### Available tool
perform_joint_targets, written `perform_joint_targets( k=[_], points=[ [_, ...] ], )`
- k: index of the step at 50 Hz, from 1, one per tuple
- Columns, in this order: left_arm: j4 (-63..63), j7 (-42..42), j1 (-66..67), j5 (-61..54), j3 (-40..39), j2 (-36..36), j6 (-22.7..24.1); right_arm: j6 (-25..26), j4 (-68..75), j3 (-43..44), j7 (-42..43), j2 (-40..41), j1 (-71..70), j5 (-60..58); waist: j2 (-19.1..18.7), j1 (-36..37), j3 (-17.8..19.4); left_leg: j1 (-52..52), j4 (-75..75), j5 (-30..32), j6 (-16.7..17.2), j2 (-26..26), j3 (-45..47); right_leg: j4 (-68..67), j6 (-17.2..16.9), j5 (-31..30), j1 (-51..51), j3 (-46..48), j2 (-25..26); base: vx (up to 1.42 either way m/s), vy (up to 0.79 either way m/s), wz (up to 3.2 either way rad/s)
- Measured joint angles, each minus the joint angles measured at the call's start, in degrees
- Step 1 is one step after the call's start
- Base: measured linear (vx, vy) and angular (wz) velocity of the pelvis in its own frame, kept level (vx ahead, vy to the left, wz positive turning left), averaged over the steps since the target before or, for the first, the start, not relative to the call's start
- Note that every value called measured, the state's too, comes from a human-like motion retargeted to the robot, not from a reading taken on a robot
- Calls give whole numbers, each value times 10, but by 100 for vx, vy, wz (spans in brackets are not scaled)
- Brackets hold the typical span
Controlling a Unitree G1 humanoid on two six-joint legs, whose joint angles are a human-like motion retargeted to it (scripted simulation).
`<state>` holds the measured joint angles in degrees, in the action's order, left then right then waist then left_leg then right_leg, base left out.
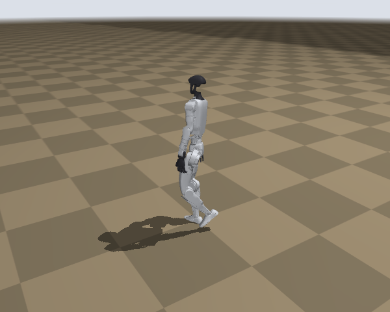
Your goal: In place motions
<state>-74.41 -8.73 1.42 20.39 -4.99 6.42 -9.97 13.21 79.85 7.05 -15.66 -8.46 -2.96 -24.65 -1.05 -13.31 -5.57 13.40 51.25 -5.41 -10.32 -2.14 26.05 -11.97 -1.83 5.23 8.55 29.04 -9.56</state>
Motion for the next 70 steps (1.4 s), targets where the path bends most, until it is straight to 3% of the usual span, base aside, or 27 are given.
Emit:
perform_joint_targets(
  k=[5, 11, 12, 13, 14, 15, 17, 18, 22, 25, 30, 34, 38, 43, 46, 50, 52, 56, 58, 60, 63, 70],
  points=[
    [-37, -8, 15, 58, 22, 2, -3, -19, -50, -17, -8, 16, -15, 6, -13, -3, 8, 18, -93, -44, 11, 37, -60, 23, 14, -22, -3, -31, 10, 14, 14, -95],
    [-89, -47, 12, 42, 2, -17, 2, -26, -54, -3, -15, 28, -14, 35, -48, 16, 14, -2, -331, -25, 51, 84, -193, 54, 21, -39, -19, -70, 65, 9, 7, -85],
    [-97, -51, 13, 33, -4, -21, 2, -25, -47, 0, -15, 28, -12, 37, -56, 17, 12, -7, -380, -11, 43, 89, -218, 60, 21, -41, -24, -77, 76, 11, 0, -62],
    [-102, -52, 14, 25, -7, -25, 3, -23, -37, 1, -16, 26, -11, 36, -57, 12, 7, -10, -412, -2, 10, 105, -245, 66, 18, -42, -29, -77, 76, 13, -1, 3],
    [-107, -55, 15, 17, -10, -28, 3, -20, -24, 2, -15, 24, -10, 32, -62, -6, -1, -8, -414, 2, 13, 103, -250, 70, 15, -42, -31, -67, 77, 14, -3, 74],
    [-111, -59, 15, 10, -12, -29, 3, -15, -9, 2, -15, 23, -10, 27, -69, -30, -11, -4, -402, 4, 34, 92, -245, 75, 13, -42, -31, -54, 78, 7, -4, 76],
    [-115, -66, 7, 14, -18, -27, 2, -2, 13, 2, 3, 25, -7, 26, -69, -42, -12, -7, -406, 23, 37, 53, -133, 78, 12, -42, -33, -54, 83, -5, -1, 14],
    [-113, -68, 0, 18, -17, -25, 0, 2, 24, 5, 15, 25, -6, 32, -64, -41, -9, -15, -414, 23, 32, 60, -139, 79, 11, -40, -39, -56, 82, -12, 2, -113],
    [-86, -72, -11, 31, 1, -14, 12, -2, 68, 14, 25, 12, 5, 58, -34, 86, -5, -46, -426, 8, 34, 42, -44, 54, -2, -23, -47, -167, 78, -2, 1, -201],
    [-65, -66, -5, 27, 26, -20, 19, 16, 83, 47, -7, 7, 27, 26, -32, -8, -25, -46, -443, 23, 18, 89, -165, 62, 7, -37, -45, -56, 62, 11, -2, 245],
    [-65, -61, -3, -8, 12, -37, 26, 2, 70, 41, 6, 3, 31, -16, -27, -21, -26, -59, -462, 21, 6, 92, -142, 56, 4, -31, -43, -86, 66, -9, 1, -7],
    [-73, -66, -12, 49, 63, -25, 34, -13, 58, 38, 26, 5, 26, -29, -31, -41, -29, -52, -466, 11, 0, 94, -132, 39, -1, -32, -15, -114, 60, -8, 1, -49],
    [-63, -67, -22, 142, 138, -6, 23, -12, 42, 35, 17, 18, 9, -28, -42, -71, -29, -34, -473, 2, -2, 85, -94, 23, -4, -43, 35, -147, 62, -19, -2, -101],
    [-52, -67, -23, 121, 131, 5, 44, -20, 15, 1, -4, 41, -12, -22, -39, -102, -5, -41, -499, -16, 6, 79, 8, 26, 12, -78, 89, -208, 99, -22, 5, -216],
    [-56, -68, -16, 114, 108, 11, 51, -16, -3, -42, -17, 47, -21, -36, -33, -109, 13, -50, -515, -32, 16, 71, 89, 30, 16, -65, 110, -241, 121, -18, 10, -317],
    [-81, -69, -11, 123, 76, 15, 45, -25, -15, -79, -5, 46, -23, -51, -36, -105, 26, -60, -532, -52, 37, 51, 191, 37, 52, -7, 111, -171, 116, -11, 10, -319],
    [-95, -71, -11, 131, 65, 14, 40, -26, -11, -76, 2, 42, -19, -40, -36, -83, 25, -61, -532, -64, 48, 41, 244, 37, 58, 35, 91, -58, 89, -1, 9, -318],
    [-114, -75, -14, 143, 56, 8, 33, -16, 21, -35, 13, 28, -8, 9, -26, -14, 12, -71, -528, -88, 73, 32, 342, -2, 9, 88, 46, 131, 18, 13, 6, -291],
    [-118, -74, -14, 144, 56, 4, 30, -9, 44, -5, 21, 20, 1, 41, -16, 12, 5, -80, -524, -96, 85, 35, 372, -19, -19, 58, 38, 182, -15, 26, 2, -156],
    [-119, -68, -14, 139, 64, -1, 29, -3, 69, 26, 30, 14, 8, 73, -18, -29, 5, -84, -516, -96, 86, 41, 325, 25, -8, -32, 29, 252, -14, 28, 2, 73],
    [-113, -52, -12, 122, 55, -6, 27, 11, 91, 35, 37, 7, 15, 97, -15, -25, 3, -93, -499, -96, 98, 30, 341, 48, 18, -43, 33, 197, 0, 27, 0, -49],
    [-107, -61, -37, 122, 79, -12, 13, 1, 69, 25, 16, 17, 32, 50, -39, -63, 8, -112, -476, -82, 109, 3, 334, 103, 14, -63, 5, 185, 34, 27, -3, -11]
  ],
)
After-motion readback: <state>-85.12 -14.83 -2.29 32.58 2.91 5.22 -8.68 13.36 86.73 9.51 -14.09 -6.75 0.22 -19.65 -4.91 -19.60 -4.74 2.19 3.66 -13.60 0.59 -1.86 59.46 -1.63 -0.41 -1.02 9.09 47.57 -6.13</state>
